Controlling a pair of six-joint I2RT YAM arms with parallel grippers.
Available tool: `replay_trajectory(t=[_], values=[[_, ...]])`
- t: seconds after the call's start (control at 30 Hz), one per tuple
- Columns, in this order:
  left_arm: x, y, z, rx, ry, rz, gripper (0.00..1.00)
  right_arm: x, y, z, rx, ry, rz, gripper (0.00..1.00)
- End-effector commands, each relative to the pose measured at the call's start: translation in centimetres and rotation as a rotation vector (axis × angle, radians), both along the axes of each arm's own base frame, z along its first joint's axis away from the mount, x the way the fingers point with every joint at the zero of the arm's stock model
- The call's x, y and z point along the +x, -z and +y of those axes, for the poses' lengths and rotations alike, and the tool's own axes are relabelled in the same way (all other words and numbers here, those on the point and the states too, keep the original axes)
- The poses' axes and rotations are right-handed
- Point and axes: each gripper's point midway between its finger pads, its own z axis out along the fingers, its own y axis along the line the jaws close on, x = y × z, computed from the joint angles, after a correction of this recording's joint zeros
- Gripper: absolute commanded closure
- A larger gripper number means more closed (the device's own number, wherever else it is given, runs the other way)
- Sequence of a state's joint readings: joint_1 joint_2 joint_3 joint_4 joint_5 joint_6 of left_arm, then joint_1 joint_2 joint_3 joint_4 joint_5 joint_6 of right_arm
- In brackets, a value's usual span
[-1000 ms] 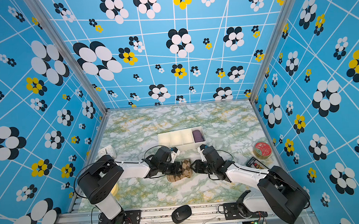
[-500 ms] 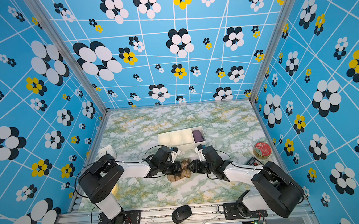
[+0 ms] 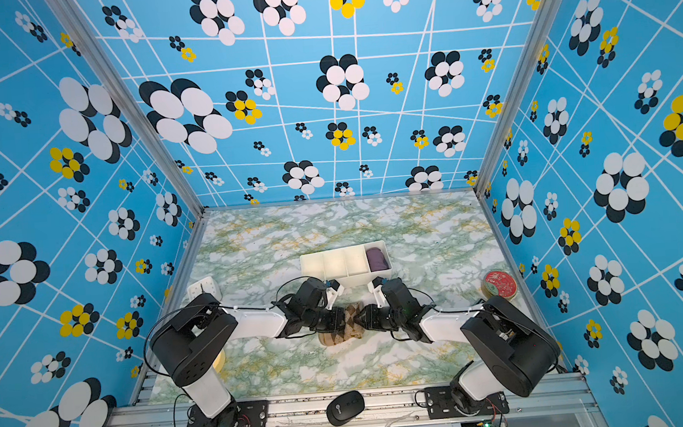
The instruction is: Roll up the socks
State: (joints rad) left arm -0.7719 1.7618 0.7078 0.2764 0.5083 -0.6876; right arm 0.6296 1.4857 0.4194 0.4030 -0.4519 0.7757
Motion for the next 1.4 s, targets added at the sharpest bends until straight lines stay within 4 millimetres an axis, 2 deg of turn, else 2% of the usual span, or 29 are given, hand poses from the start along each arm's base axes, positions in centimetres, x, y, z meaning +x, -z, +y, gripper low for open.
replay_trajectory(t=[0.0, 0.1, 0.23, 0.63, 1.1, 1.2, 1.37], values=[[-2.5, 5.3, 3.3, 0.198, -0.018, 0.127, 0.94, 0.1, 0.3, 0.5, 0.007, -0.015, 0.017, 0.76], [-2.5, 5.2, 3.2, 0.196, -0.016, 0.128, 0.94, 0.1, 0.7, 0.5, -0.004, -0.013, 0.023, 0.91], [-2.5, 4.9, 3.2, 0.196, -0.014, 0.127, 0.94, 0.2, 1.3, -0.1, -0.048, 0.001, 0.026, 1.00], [-2.0, 3.3, 4.7, 0.301, 0.014, 0.073, 0.92, -0.1, 2.2, -2.3, -0.276, 0.001, 0.015, 1.00], [-0.5, 0.7, 6.7, 0.316, -0.025, 0.014, 0.91, -0.3, 2.1, -2.2, -0.399, -0.042, -0.024, 1.00], [0.0, -0.5, 6.9, 0.296, -0.040, -0.009, 0.91, -0.3, 1.9, -2.3, -0.423, -0.051, -0.033, 1.00], [0.9, -4.0, 5.2, 0.171, -0.055, -0.066, 0.90, -0.2, 1.5, -2.0, -0.428, -0.056, -0.046, 1.00]])
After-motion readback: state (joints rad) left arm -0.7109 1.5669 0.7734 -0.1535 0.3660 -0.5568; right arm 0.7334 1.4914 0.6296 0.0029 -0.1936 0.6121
